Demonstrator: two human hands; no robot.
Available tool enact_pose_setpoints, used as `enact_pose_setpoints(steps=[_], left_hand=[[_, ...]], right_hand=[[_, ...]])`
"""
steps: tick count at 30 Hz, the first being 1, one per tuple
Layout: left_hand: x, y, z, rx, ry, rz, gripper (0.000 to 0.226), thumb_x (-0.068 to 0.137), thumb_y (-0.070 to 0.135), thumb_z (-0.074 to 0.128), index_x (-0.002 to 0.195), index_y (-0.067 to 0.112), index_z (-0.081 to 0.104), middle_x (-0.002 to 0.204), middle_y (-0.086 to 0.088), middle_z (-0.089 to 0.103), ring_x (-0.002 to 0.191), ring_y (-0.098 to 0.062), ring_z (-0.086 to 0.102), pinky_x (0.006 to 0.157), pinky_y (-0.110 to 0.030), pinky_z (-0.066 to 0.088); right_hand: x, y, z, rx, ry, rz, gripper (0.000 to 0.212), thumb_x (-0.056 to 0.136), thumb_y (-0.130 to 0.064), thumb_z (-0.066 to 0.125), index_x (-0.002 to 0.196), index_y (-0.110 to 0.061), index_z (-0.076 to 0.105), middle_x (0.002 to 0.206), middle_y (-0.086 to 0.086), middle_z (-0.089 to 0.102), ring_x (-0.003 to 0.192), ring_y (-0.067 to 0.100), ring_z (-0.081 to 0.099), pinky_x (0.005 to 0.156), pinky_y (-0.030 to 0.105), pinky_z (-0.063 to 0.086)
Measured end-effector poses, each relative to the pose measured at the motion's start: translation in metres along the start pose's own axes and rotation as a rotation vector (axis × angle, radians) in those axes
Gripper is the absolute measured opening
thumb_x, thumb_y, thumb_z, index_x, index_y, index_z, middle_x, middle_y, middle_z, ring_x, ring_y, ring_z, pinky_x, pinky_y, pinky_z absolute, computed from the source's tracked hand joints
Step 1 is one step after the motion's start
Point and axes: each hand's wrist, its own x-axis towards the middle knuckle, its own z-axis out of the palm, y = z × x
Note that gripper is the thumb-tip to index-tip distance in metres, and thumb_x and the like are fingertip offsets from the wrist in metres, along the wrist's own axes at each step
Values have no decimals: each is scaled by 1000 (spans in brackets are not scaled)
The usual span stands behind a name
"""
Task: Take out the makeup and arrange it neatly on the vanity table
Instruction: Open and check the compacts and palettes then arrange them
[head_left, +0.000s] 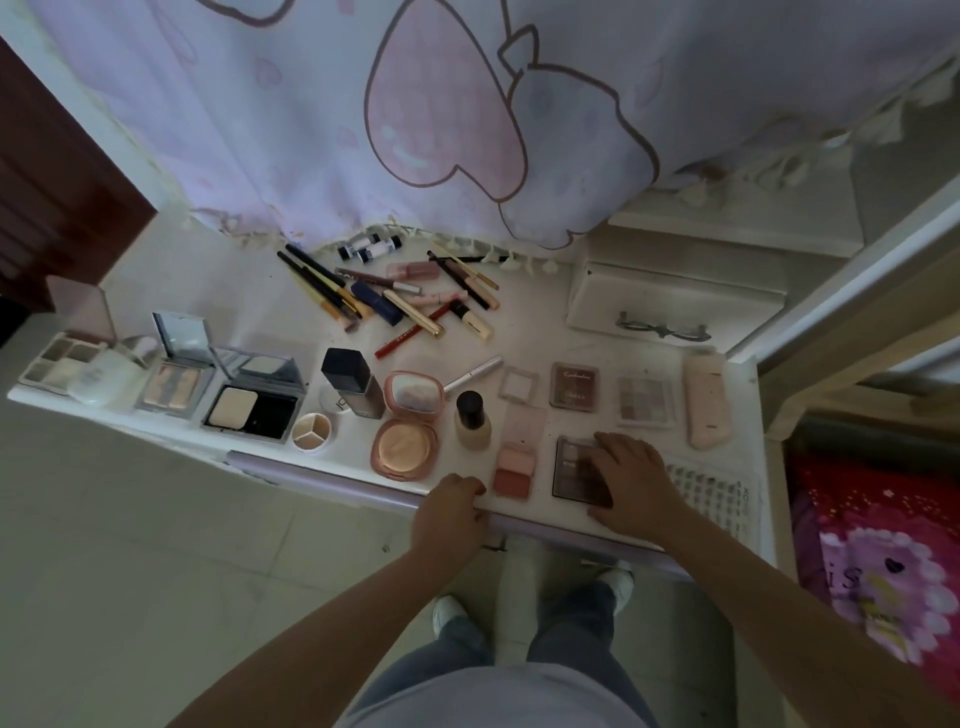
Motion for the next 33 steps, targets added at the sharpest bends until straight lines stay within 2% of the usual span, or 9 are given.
enact_pose_setpoints(steps=[4,6,8,12,16,19,23,28,33], left_hand=[[-3,11,-6,-38,-7,100,37,83,16,56,121,13,54,119,-4,52,107,-19,53,87,-23,42],[-2,24,-13,-93,-40,143,42,82,21,61,122,14,52,118,-4,52,108,-19,53,86,-22,42],[1,39,-24,-192,-85,143,58,78,26,68,130,14,45,124,-3,50,114,-19,50,93,-26,44],[6,64,-65,-500,-241,200,90,69,17,79,142,15,26,139,1,36,125,-11,40,99,-31,45],[8,86,-112,-715,-349,347,73,70,-7,72,126,27,38,115,18,49,98,19,53,80,-7,47],[12,98,-140,-785,-341,374,73,70,-13,68,131,14,37,110,15,55,92,13,59,78,-11,51],[15,111,-164,-809,-262,434,71,72,-14,66,134,6,38,108,7,58,90,4,61,74,-12,52],[11,111,-178,-886,-185,467,58,72,-14,64,119,18,49,94,18,67,83,6,66,68,-11,51],[4,104,-185,-931,-157,477,52,72,-21,59,101,22,55,83,20,71,80,6,67,64,-9,50]], right_hand=[[4,-4,-5,77,97,-36,69,70,-43,65,130,-19,43,137,3,40,128,19,37,111,37,16],[0,-10,-17,286,159,-57,60,65,-37,72,117,-15,52,117,4,53,111,23,50,96,28,33],[-11,-16,-35,502,197,-58,55,63,-28,77,111,-12,54,107,4,54,99,19,51,82,22,35],[-38,-22,-79,627,205,-151,57,67,-28,79,117,-19,52,114,-2,52,103,12,47,88,18,34],[-55,-28,-126,620,279,-194,50,71,-27,77,116,-20,56,115,-7,52,107,9,46,94,20,35],[-64,-35,-153,710,419,-234,47,71,-18,78,112,-27,57,109,-11,52,106,9,49,95,20,36],[-66,-42,-176,753,588,-276,49,66,-6,80,109,-22,61,102,-5,57,95,3,55,87,-1,34],[-68,-51,-199,844,594,-289,49,68,-8,79,92,-46,59,95,-19,60,86,-3,58,81,7,42],[-64,-59,-205,871,546,-304,42,64,-20,78,101,-35,64,93,-22,61,87,-12,58,80,5,42]])
